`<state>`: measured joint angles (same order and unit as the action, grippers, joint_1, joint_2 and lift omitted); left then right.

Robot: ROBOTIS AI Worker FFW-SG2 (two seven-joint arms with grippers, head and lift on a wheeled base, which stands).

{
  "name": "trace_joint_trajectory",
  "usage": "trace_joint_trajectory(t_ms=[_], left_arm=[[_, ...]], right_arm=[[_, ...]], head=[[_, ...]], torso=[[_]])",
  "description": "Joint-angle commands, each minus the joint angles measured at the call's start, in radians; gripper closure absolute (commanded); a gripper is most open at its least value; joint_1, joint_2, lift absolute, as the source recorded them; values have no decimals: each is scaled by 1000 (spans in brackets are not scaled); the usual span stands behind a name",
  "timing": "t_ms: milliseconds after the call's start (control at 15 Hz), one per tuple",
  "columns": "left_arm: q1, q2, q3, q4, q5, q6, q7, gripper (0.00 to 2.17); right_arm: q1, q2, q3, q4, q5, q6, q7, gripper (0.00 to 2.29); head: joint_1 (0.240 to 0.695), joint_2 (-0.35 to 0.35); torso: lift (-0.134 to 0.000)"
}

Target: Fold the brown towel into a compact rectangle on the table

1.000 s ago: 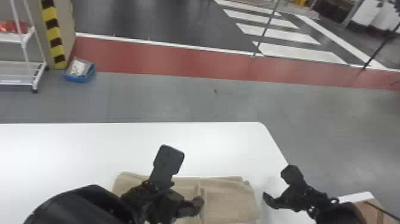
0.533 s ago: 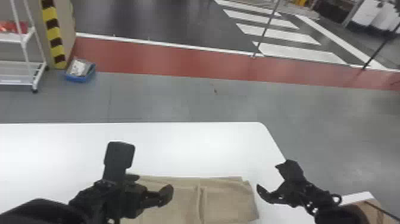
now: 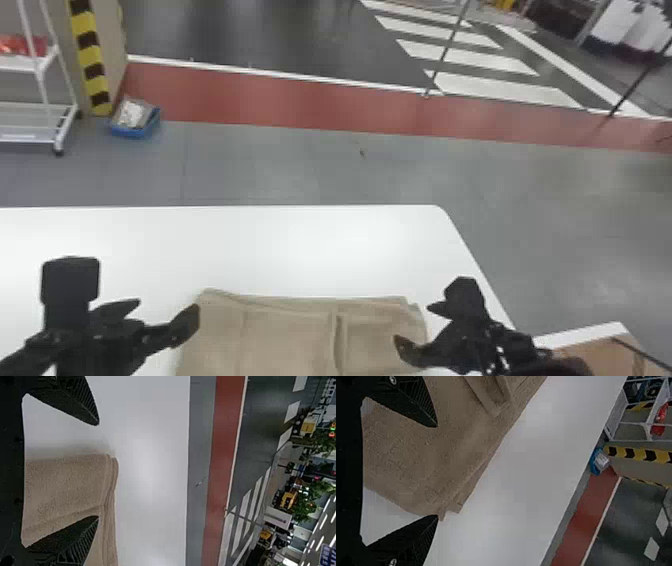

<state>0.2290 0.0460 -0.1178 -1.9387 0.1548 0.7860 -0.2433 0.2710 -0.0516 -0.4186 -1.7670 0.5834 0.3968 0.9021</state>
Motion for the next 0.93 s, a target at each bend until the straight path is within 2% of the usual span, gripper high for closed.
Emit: trace_joint_trajectory(t_ms=[0, 133, 200, 333, 533, 733, 867], left_arm=[[26, 0, 53, 3, 8, -10, -18, 43], [39, 0, 72, 7, 22, -23, -36, 43], [46, 0, 72, 9, 26, -32, -37, 43], [58, 0, 73, 10, 28, -44, -56, 43], [70, 2, 78, 23, 28, -63, -67, 46], [78, 2, 83, 49, 28, -106, -77, 46], [79, 3, 93, 58, 31, -109, -88, 46]], right_arm=[[53, 3, 34, -138, -105, 333, 0, 70], [65, 7, 37, -229, -181, 569, 0, 73], [63, 10, 41, -239, -189, 609, -3, 73], [45, 38, 44, -239, -194, 615, -11, 76], [5, 53, 55, -212, -244, 630, -54, 76], [-27, 53, 81, -172, -244, 624, -88, 76], [-33, 53, 92, -163, -287, 621, -106, 76]], head=[[695, -350], [695, -346], [695, -341], [695, -332], [695, -312], [695, -286], [695, -275]], torso=[[0], [0], [0], [0], [0], [0], [0]])
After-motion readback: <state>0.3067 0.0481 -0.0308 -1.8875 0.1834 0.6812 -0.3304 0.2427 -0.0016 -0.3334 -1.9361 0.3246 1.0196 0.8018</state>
